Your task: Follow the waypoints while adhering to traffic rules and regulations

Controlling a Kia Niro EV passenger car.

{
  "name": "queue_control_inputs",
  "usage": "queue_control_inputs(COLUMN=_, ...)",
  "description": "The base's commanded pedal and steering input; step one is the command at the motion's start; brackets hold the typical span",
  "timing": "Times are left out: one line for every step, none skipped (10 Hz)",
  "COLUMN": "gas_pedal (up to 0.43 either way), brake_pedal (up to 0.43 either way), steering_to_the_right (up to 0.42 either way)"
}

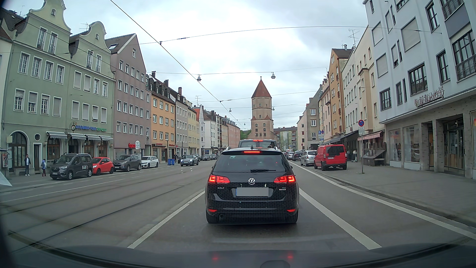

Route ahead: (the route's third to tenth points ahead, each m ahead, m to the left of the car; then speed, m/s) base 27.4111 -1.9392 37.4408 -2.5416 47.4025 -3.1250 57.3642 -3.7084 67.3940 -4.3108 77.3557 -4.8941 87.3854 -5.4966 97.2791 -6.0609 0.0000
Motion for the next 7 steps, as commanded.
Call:
queue_control_inputs(gas_pedal=0.0, brake_pedal=0.207, steering_to_the_right=-0.004)
queue_control_inputs(gas_pedal=0.0, brake_pedal=0.207, steering_to_the_right=-0.004)
queue_control_inputs(gas_pedal=0.0, brake_pedal=0.207, steering_to_the_right=-0.004)
queue_control_inputs(gas_pedal=0.0, brake_pedal=0.207, steering_to_the_right=-0.004)
queue_control_inputs(gas_pedal=0.0, brake_pedal=0.207, steering_to_the_right=-0.004)
queue_control_inputs(gas_pedal=0.0, brake_pedal=0.207, steering_to_the_right=-0.004)
queue_control_inputs(gas_pedal=0.0, brake_pedal=0.207, steering_to_the_right=-0.004)
